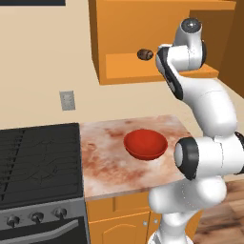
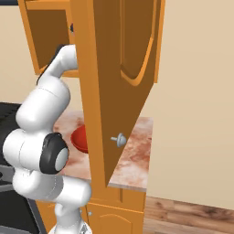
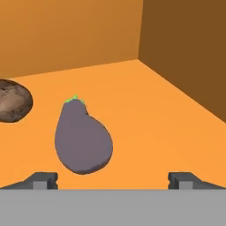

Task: Pick the eggplant from the cabinet and place it in the bowl. Then pick the bowl and place it in the sink. Then turn on the sink facuet.

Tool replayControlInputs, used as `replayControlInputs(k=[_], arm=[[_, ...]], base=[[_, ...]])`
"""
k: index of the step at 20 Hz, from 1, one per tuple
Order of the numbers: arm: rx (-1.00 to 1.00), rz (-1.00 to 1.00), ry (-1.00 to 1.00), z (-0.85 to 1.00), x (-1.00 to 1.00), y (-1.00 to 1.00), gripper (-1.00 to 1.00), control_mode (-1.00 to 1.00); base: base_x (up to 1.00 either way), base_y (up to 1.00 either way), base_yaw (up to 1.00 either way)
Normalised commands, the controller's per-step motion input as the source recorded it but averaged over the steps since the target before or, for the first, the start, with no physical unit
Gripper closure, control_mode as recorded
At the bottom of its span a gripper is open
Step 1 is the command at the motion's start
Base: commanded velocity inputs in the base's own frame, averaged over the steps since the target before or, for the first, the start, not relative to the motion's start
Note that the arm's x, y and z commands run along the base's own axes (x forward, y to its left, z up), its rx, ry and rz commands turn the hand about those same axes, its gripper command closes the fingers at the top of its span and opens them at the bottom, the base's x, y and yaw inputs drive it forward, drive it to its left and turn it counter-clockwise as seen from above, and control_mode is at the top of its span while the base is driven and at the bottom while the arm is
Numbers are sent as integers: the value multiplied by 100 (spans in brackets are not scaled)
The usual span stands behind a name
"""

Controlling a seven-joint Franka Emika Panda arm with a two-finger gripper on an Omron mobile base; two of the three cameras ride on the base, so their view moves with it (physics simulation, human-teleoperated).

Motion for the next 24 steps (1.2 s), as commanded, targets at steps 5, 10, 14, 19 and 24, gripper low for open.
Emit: replayControlInputs(k=[5, 10, 14, 19, 24], arm=[[0, 0, 0, -6, 70, 0, -100, -100], [0, 0, 4, -19, 54, 0, -100, -100], [0, 0, 6, -23, 36, 0, -100, -100], [0, 0, 3, -18, 5, 0, 100, -100], [0, 0, 0, -13, -8, 0, 100, -100]], base=[[0, 0, 0], [0, 0, 0], [0, 0, 0], [0, 0, 0], [0, 0, 0]])
